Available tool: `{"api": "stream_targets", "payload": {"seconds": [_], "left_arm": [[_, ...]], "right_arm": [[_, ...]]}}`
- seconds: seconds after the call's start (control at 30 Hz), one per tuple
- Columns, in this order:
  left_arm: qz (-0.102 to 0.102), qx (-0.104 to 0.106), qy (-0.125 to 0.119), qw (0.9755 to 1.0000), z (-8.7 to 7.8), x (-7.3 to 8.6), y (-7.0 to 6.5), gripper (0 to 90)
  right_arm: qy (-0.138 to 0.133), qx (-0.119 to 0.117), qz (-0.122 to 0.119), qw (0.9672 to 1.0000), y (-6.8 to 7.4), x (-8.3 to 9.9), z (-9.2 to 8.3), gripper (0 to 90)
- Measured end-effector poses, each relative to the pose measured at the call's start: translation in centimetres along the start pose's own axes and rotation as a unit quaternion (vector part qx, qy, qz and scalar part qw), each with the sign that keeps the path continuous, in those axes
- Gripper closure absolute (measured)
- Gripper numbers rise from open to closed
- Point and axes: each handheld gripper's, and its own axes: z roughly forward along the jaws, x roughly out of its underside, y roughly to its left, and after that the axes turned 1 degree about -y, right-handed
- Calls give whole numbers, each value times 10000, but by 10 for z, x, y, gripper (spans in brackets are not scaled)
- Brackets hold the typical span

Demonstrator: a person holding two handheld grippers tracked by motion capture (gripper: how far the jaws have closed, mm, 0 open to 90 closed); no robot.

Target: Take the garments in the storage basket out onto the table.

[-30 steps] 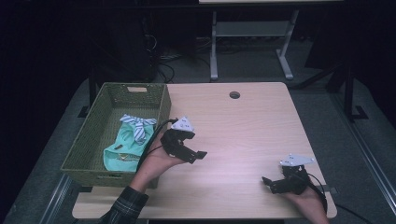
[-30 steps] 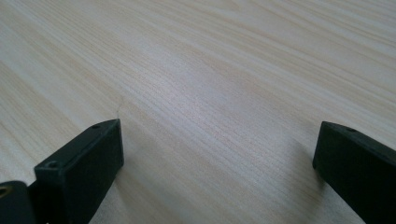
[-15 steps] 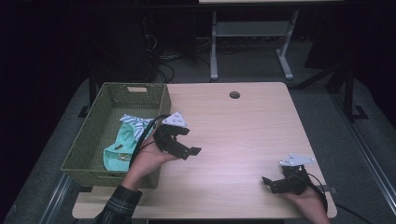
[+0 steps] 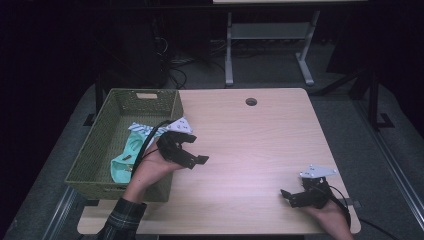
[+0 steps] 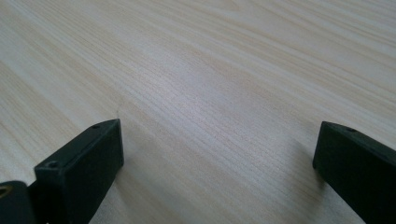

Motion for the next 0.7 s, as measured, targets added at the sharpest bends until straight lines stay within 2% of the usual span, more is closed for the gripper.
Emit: {"api": "stream_targets", "payload": {"seconds": [0.7], "left_arm": [[-192,-229,-112,9995,-29,8,14,135]], "right_arm": [[-3,3,1,10000,0,0,0,12]]}}
